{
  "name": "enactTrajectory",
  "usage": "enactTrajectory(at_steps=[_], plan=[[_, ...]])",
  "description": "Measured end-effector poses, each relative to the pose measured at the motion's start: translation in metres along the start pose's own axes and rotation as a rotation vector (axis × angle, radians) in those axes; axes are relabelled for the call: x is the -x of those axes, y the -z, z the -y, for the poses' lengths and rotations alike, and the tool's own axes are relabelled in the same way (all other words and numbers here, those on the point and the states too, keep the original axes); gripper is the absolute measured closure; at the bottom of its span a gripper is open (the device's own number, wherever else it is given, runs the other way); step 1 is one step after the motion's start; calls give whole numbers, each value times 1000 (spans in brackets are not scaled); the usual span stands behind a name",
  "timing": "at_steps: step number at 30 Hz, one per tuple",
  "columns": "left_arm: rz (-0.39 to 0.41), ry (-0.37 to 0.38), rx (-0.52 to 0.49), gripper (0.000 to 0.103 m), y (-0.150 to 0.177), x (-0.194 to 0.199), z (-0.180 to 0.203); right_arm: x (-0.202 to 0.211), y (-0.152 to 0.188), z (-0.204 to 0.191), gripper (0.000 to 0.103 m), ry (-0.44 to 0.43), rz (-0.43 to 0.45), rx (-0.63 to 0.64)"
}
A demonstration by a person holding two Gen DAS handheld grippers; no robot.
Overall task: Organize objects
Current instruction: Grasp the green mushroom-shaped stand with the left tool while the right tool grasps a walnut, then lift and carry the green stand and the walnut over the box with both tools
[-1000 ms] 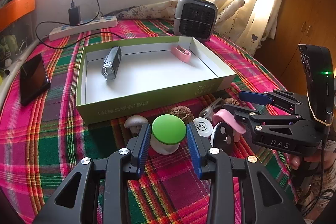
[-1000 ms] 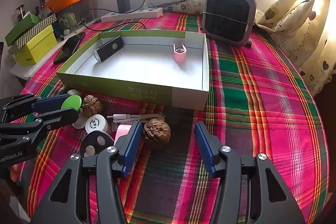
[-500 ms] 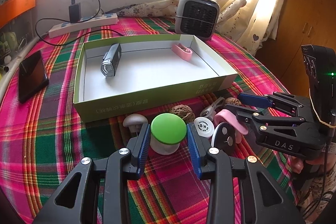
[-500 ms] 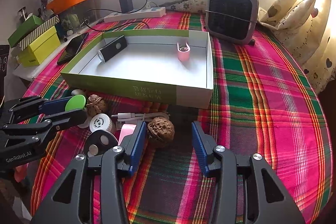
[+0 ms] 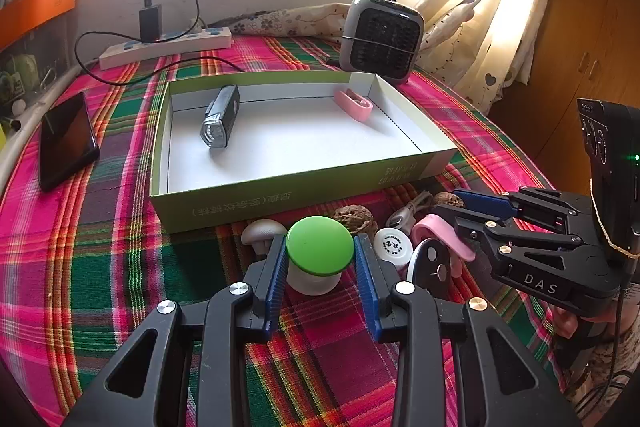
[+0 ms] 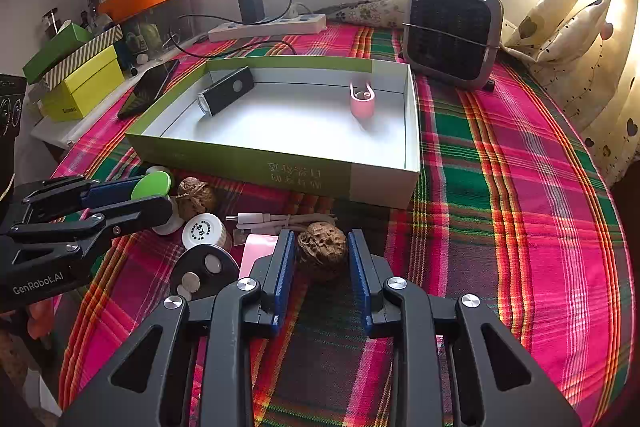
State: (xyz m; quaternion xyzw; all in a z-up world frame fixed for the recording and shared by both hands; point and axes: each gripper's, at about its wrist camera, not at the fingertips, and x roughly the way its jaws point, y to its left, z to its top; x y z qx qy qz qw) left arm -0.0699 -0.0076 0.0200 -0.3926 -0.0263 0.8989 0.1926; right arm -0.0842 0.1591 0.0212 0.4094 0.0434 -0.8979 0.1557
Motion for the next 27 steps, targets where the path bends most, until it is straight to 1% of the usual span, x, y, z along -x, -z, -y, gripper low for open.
enactTrajectory(at_steps=[16,27], plan=[[12,-19,-12,72,-1,6,-1,2,0,1,75,0,4,-6],[40,-22,-9,72,-8,17,0,12,-5,1,75,-6,31,-10]])
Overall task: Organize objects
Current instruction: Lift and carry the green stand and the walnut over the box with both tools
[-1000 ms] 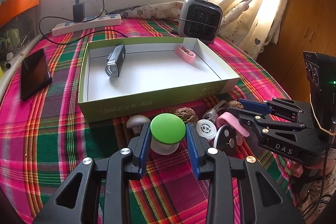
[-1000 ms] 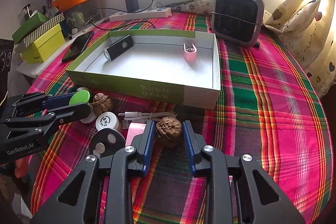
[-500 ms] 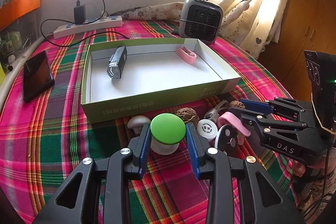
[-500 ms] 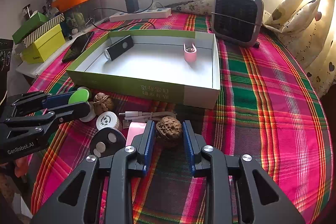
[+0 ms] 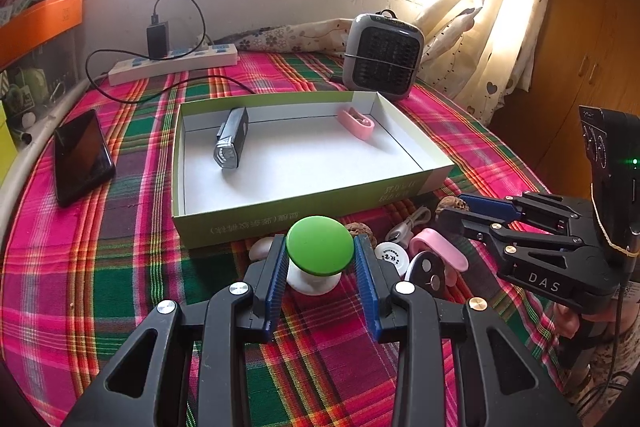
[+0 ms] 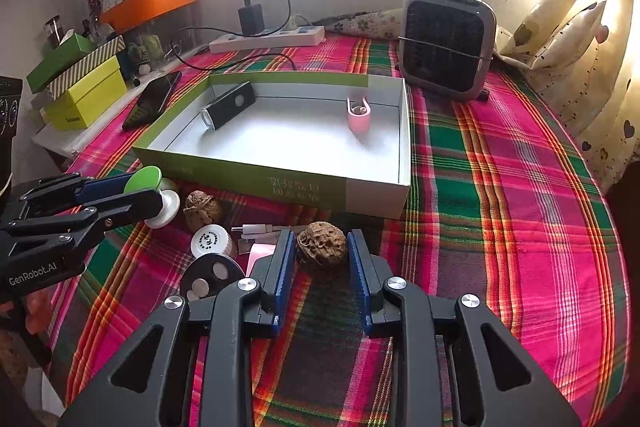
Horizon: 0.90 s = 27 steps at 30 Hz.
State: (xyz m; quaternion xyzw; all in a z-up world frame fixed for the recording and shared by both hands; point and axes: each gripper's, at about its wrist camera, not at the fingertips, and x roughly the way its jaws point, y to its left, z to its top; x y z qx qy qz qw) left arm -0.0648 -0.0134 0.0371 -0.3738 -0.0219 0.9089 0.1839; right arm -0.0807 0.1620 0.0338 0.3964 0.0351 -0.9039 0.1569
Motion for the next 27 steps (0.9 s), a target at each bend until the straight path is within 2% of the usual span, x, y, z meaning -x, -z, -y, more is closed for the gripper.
enactTrajectory(at_steps=[5,12,27], plan=[[10,5,16,72,-5,4,-3,5,-7,-3,75,-18,17,3],[18,-30,18,72,-13,5,-5,7,-20,-6,75,-39,40,11],[39,-49,35,72,-33,-5,-16,-8,-53,-19,75,-76,65,39]])
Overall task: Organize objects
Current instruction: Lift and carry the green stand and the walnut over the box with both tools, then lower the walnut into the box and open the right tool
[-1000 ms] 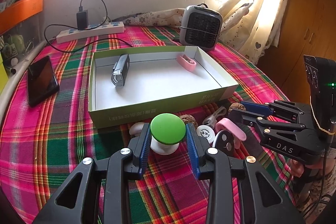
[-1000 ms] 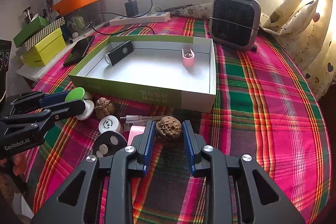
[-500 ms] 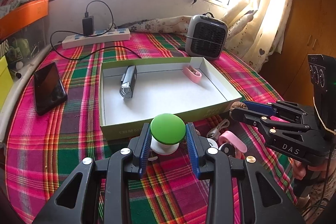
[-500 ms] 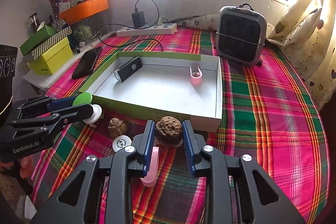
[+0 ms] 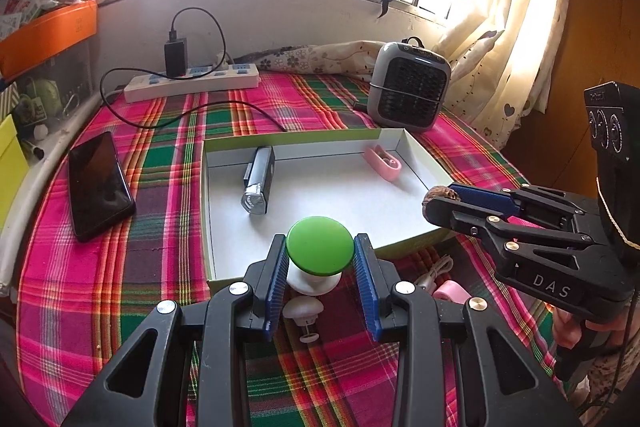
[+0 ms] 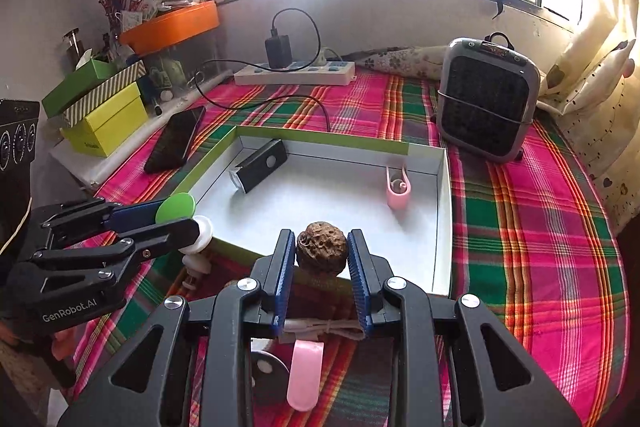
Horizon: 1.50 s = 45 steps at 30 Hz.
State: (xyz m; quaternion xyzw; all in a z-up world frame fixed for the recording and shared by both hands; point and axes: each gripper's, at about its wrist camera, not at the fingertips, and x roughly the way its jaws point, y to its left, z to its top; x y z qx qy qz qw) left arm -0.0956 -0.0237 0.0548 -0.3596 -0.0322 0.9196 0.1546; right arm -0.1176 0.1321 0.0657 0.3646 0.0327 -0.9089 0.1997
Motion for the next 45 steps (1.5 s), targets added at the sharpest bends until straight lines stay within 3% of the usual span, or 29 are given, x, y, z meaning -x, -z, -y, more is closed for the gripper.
enactTrajectory(at_steps=[21,45], plan=[[-11,-27,32,72,-11,-25,-13,-48,-42,-2,75,-30,-20,-1],[-24,-48,62,73,-17,-49,-32,-116,-66,-4,75,-48,-134,6]])
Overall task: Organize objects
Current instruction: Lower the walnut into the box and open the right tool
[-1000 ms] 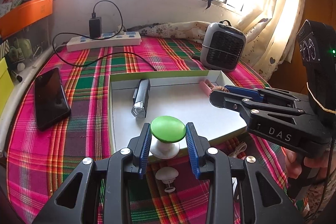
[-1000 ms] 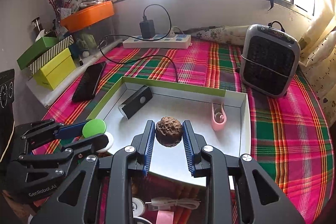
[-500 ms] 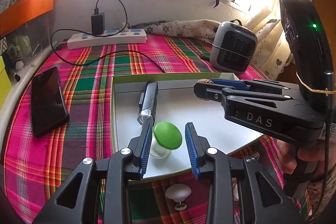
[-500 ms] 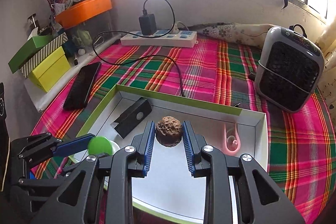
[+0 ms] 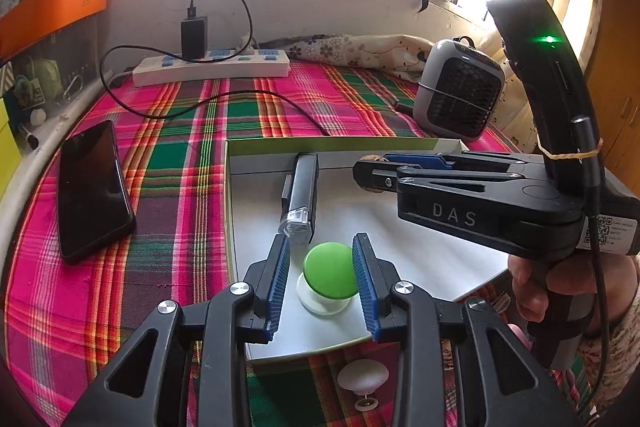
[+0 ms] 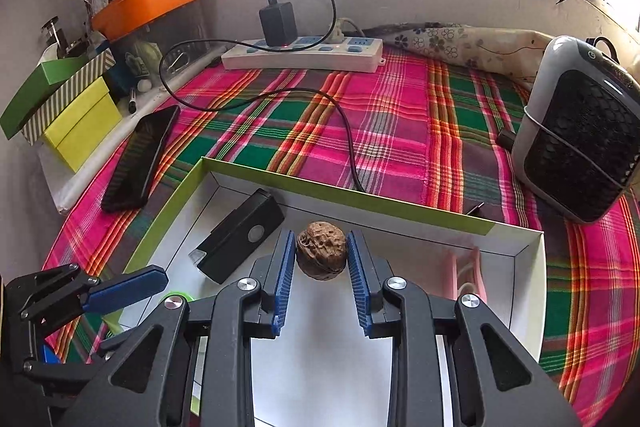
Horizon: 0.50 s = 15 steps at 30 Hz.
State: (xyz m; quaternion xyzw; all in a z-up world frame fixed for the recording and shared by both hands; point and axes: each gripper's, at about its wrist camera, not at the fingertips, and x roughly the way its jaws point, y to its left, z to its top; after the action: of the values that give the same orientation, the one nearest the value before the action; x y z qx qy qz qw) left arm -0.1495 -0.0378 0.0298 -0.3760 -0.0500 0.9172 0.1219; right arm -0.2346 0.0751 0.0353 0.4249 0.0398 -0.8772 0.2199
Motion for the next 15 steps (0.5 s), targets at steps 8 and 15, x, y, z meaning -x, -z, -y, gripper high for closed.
enactTrajectory(at_steps=[8,15], plan=[[-1,6,6,73,-1,0,-1,-10,-6,-3,75,-6,-30,0],[-1,7,8,72,-2,-1,-1,-19,-9,-9,75,0,-61,12]])
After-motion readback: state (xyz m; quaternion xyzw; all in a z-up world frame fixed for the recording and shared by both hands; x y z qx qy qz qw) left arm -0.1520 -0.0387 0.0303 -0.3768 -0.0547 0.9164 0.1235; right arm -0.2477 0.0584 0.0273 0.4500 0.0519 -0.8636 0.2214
